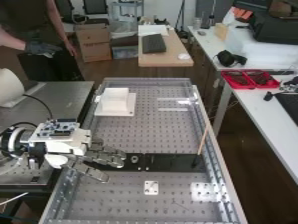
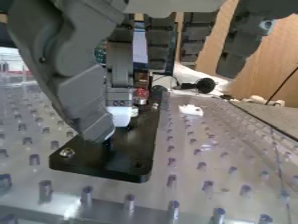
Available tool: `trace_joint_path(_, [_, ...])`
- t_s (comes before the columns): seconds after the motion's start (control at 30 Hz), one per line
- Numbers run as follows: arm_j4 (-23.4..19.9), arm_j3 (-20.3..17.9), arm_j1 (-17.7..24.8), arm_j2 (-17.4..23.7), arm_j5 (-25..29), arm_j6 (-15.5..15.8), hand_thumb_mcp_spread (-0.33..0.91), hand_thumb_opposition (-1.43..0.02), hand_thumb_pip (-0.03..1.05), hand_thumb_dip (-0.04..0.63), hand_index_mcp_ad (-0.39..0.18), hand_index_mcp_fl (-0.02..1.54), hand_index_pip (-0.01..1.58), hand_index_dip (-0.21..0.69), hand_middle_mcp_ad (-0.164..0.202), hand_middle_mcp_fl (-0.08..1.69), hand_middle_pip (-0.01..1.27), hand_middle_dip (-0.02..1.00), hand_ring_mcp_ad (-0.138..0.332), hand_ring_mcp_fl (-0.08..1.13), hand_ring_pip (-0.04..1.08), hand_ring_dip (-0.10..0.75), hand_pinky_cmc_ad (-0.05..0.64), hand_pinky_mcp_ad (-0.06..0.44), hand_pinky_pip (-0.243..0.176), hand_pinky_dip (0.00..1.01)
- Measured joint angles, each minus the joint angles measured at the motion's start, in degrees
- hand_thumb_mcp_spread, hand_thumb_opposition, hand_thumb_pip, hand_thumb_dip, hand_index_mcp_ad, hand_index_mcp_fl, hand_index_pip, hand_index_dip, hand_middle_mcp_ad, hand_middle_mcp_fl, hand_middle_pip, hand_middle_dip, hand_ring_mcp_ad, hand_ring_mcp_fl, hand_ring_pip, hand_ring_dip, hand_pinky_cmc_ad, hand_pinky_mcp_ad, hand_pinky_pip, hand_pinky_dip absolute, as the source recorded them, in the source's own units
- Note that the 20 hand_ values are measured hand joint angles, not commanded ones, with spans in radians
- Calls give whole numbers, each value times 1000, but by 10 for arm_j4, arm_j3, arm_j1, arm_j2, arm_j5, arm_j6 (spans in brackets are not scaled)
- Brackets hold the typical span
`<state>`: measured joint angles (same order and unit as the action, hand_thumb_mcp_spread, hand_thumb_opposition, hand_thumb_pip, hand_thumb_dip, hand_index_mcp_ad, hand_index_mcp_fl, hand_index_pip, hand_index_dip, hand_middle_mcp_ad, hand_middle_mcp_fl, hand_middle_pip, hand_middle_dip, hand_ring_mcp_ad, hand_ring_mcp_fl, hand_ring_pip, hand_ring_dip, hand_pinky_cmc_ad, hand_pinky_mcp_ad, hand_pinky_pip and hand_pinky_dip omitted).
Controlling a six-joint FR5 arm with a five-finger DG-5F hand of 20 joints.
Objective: Grab the smaller nut and place it in the white container
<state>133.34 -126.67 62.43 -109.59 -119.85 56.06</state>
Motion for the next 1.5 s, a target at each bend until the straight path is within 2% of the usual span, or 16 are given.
trace_joint_path(0.3, [36,2,20,35,-7,-3,393,-881,745,222,-138,246,1541,72,52,52,127,229,115,-3,101,122,321,284,49,180])
trace_joint_path(0.57, [86,10,59,73,-33,-5,393,-881,745,222,-134,246,1545,75,52,56,127,229,112,-3,101,122,321,284,49,180])
trace_joint_path(0.73, [106,21,87,83,-50,-7,393,-881,745,222,-138,246,1545,75,51,52,127,229,110,-3,101,122,321,286,49,180])
trace_joint_path(1.07, [134,50,156,77,-90,-13,396,-904,745,218,-134,264,1543,77,52,52,127,229,112,-3,98,122,321,286,49,180])
trace_joint_path(1.5, [135,70,231,56,-133,-39,393,-911,745,218,-138,264,1541,82,51,101,127,229,112,-3,101,122,321,284,51,180])
